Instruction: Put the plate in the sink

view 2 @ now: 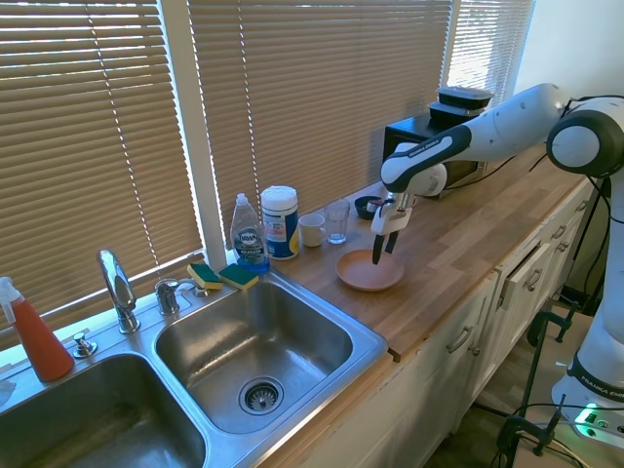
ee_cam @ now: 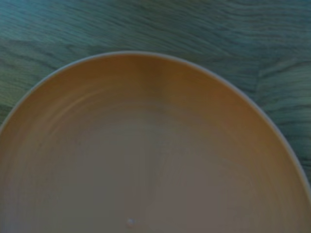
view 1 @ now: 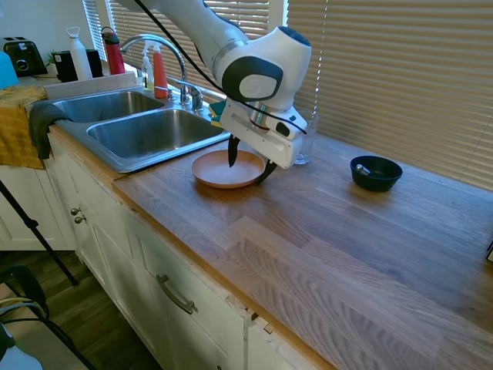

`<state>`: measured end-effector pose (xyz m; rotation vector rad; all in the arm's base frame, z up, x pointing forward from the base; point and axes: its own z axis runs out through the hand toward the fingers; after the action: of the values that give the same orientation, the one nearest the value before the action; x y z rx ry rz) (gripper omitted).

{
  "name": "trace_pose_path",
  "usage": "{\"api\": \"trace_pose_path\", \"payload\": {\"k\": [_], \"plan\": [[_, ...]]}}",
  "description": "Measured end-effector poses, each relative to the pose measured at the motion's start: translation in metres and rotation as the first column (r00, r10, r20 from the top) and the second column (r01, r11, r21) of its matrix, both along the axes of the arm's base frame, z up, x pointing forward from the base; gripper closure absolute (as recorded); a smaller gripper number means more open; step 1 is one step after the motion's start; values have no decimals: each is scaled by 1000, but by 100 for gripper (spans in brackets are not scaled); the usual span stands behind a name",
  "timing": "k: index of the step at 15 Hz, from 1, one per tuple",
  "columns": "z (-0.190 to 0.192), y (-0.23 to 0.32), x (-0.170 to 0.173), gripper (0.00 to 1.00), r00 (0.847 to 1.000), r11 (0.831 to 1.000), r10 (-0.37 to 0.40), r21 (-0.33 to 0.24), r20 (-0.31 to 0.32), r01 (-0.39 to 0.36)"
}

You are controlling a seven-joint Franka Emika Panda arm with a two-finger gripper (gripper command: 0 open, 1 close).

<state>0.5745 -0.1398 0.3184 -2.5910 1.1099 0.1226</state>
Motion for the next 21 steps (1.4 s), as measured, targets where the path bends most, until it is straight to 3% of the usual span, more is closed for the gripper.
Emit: {"api": "trace_pose_path", "payload": {"k": [12, 21], "plan": [[-8, -8, 8, 100, 1000, 1000, 7, 24, -26, -6], [-12, -12, 17, 100, 999, 996, 33, 87, -18, -31]]}}
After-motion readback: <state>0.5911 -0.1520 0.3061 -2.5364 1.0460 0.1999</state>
